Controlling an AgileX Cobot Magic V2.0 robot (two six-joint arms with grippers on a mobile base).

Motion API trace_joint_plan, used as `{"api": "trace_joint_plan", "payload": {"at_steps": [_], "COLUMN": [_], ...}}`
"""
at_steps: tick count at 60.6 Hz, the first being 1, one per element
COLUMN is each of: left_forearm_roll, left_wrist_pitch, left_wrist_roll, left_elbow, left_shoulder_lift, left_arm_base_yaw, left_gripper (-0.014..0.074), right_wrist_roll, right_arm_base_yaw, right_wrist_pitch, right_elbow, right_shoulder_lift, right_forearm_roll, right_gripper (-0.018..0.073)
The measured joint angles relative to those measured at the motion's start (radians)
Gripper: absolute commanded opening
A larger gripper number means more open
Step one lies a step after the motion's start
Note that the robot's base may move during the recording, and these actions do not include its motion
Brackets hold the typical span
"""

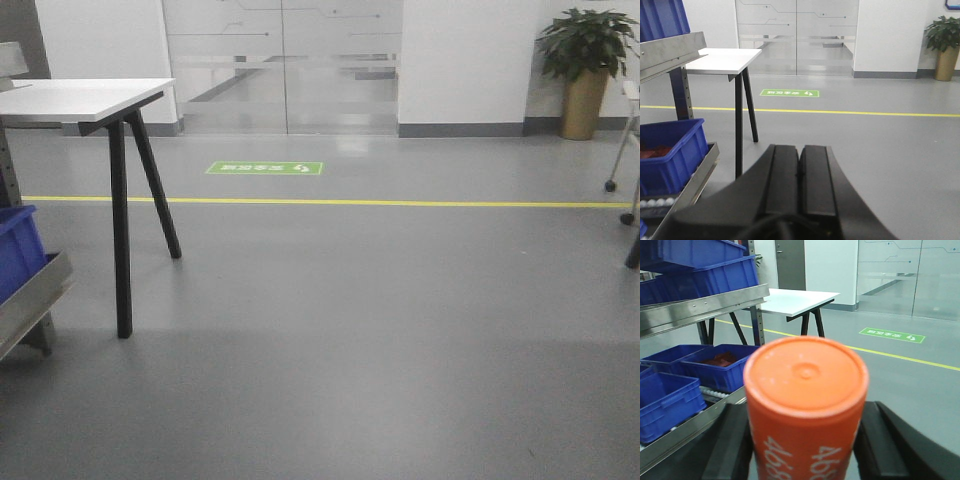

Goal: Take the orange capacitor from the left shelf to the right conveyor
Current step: 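Drive the base to the conveyor while holding the capacitor in the right gripper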

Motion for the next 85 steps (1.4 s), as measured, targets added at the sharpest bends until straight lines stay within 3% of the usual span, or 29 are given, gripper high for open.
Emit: {"api": "trace_joint_plan", "payload": {"at_steps": [85], "left_forearm_roll": [0.0], "left_wrist_pitch": [0.0], "left_wrist_roll": [0.0], "left_elbow": [0.0], "left_shoulder_lift": [0.0], "left_arm_base_yaw": [0.0], "left_gripper": [-0.0105], "right_wrist_roll": [0.0], "right_arm_base_yaw": [0.0], "right_wrist_pitch": [0.0], "right_elbow": [0.0], "right_shoulder_lift": [0.0], "right_forearm_roll": [0.0], "right_gripper": [0.0049]}}
